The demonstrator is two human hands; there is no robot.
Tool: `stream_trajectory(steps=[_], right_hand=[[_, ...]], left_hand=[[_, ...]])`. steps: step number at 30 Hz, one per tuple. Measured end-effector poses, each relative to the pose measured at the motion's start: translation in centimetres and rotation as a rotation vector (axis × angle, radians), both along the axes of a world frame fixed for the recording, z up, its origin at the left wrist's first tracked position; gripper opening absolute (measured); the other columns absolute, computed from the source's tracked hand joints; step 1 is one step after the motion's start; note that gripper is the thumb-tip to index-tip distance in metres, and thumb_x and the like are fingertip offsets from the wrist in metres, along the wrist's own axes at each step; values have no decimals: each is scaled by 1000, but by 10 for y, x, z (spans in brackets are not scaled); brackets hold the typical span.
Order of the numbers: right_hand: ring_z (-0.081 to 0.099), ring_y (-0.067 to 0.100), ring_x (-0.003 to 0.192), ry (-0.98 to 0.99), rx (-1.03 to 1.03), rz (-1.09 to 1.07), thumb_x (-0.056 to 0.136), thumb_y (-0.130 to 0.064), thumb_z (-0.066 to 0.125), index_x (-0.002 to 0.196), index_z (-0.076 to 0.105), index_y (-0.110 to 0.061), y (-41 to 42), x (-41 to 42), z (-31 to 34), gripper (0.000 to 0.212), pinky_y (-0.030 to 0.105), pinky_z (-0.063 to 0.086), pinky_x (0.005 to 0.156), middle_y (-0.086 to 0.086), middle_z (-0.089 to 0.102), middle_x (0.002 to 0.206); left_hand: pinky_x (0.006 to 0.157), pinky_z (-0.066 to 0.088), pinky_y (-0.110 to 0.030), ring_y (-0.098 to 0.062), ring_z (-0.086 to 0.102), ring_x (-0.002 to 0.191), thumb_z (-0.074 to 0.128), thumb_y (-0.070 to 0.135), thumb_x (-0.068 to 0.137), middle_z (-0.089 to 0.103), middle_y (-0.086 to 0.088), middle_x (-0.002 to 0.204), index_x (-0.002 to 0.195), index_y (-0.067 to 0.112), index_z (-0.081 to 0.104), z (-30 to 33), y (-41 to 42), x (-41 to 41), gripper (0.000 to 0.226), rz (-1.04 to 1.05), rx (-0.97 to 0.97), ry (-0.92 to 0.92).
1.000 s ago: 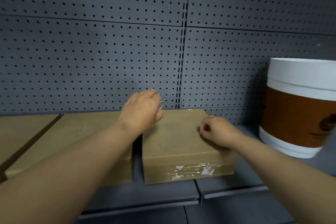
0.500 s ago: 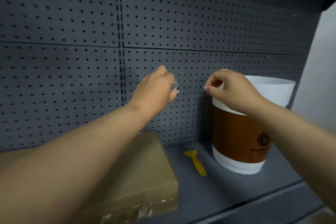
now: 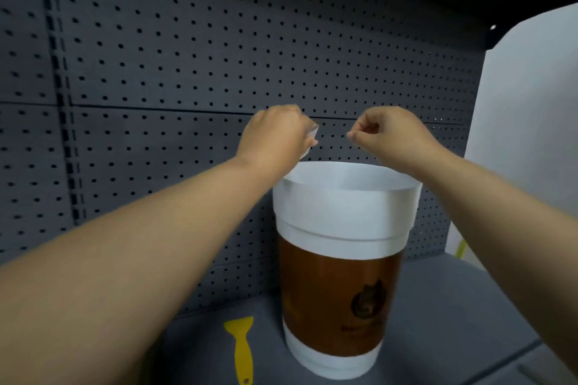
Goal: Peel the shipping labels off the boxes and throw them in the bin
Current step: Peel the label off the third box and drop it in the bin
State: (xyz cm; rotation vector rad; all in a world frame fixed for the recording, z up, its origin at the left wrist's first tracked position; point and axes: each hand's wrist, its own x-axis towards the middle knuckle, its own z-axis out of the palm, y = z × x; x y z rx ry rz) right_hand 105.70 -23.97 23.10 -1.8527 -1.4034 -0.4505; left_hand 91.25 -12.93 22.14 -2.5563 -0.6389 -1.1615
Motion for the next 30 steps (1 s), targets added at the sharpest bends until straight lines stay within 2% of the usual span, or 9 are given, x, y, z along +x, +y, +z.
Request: stream_trajectory(steps=[2, 4, 7, 10, 16, 19, 22, 27, 30], right_hand=[[52, 7, 60, -9, -34, 15, 88, -30, 58, 78, 63, -18, 0, 16, -1, 16, 22, 37, 48, -10, 58, 71], [53, 7, 62, -17, -62, 20, 88, -30, 58, 79, 63, -17, 0, 29, -2, 16, 22, 38, 50, -11, 59, 72], [54, 7, 67, -25, -93, 31, 87, -32, 59, 78, 63, -19, 2, 42, -3, 16, 21, 38, 53, -11, 61, 75], [53, 4, 66, -32, -139, 60, 86, -33, 60, 77, 62, -20, 4, 49, -6, 16, 21, 36, 52, -12, 60, 74], [57, 12, 74, -42, -197, 97, 85, -37, 61, 83, 64, -17, 13, 54, -11, 20, 25, 43, 61, -12, 60, 77], [54, 8, 72, -65, -225, 115, 85, -37, 61, 82, 63, -17, 14, 55, -13, 20, 22, 40, 58, -13, 58, 76], [51, 3, 69, -73, -242, 125, 85, -38, 61, 81, 62, -18, 16, 58, -15, 20, 20, 38, 57, -14, 57, 74], [52, 1, 69, -29, -277, 150, 84, -38, 62, 82, 64, -17, 21, 63, -20, 21, 20, 37, 57, -16, 57, 72], [53, 1, 71, -36, -289, 160, 83, -40, 62, 80, 63, -20, 23, 64, -20, 20, 21, 38, 58, -16, 58, 75]], left_hand=[[64, 35, -32, -27, 44, 68, 54, 17, 91, 45, -6, 69, 55, 13, 36, -1, 1, 15, 41, 41, -82, 67], [62, 35, -30, -27, 44, 65, 53, 12, 89, 46, -7, 64, 56, 11, 46, -1, 1, 26, 34, 63, -186, 127], [66, 42, -31, -28, 54, 78, 53, 10, 88, 58, -10, 82, 84, 8, 61, 0, -3, 39, 9, 119, -288, 304], [76, 48, -32, -25, 58, 98, 67, 16, 83, 61, -6, 109, 125, 15, 48, -3, -2, 45, 47, 76, -368, 373], [52, 37, -21, -17, 54, 81, 71, 26, 79, 55, 6, 91, 82, 26, 50, -5, 3, 53, 22, 83, -342, 481], [53, 35, -18, -12, 54, 78, 67, 28, 83, 63, 6, 92, 85, 22, 61, -4, 1, 56, 9, 61, -364, 541], [60, 37, -21, -11, 53, 72, 58, 36, 89, 58, 8, 76, 90, 17, 68, -2, 1, 57, 21, 88, -380, 609], [50, 25, -24, -13, 31, 48, 42, 35, 97, 36, 1, 52, 54, 13, 38, -2, 6, 64, 48, 151, -290, 686], [52, 29, -24, -13, 37, 51, 43, 35, 97, 41, 3, 55, 64, 13, 52, -4, 9, 65, 40, 133, -297, 662]])
